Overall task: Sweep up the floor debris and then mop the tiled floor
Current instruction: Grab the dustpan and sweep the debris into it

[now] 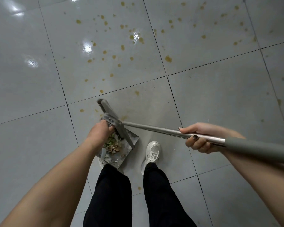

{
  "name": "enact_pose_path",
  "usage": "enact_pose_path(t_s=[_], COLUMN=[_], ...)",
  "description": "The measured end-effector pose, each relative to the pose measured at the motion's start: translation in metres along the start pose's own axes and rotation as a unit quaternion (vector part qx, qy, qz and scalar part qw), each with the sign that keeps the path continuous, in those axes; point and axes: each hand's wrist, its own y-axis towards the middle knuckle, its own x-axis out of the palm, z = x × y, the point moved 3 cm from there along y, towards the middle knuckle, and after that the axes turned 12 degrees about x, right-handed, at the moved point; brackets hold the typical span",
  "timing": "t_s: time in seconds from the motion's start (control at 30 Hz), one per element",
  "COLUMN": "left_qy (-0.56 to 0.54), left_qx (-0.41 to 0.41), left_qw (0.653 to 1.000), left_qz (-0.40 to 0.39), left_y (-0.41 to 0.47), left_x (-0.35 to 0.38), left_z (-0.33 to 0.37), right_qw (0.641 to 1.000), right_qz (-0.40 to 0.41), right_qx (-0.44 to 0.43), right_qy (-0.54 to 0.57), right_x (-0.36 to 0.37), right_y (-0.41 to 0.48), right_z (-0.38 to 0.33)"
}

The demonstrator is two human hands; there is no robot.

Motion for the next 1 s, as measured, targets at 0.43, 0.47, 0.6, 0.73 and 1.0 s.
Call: enact_pose_path(t_s=[0.43, 0.47, 0.6, 0.73, 1.0], left_qy=[-0.012, -0.011, 0.004, 0.006, 0.010], left_qx=[-0.012, -0.011, -0.009, -0.004, -0.004], left_qw=[1.000, 1.000, 0.999, 0.999, 0.999], left_qz=[-0.027, -0.026, -0.032, -0.044, -0.037], left_y=[-0.011, -0.011, -0.014, -0.014, -0.021], left_x=[0.008, 0.008, 0.007, 0.006, 0.002], left_z=[0.005, 0.005, 0.005, 0.009, 0.016], right_qw=[0.985, 0.984, 0.980, 0.975, 0.985], right_qz=[0.142, 0.147, 0.176, 0.192, 0.130], right_qx=[-0.020, -0.026, -0.051, -0.022, -0.007], right_qy=[-0.099, -0.095, -0.078, -0.107, -0.112], right_x=[-0.009, -0.012, -0.008, 0.003, 0.006], right_y=[0.023, 0.020, 0.037, 0.048, -0.011], right_z=[0.003, 0.003, 0.000, -0.002, 0.005])
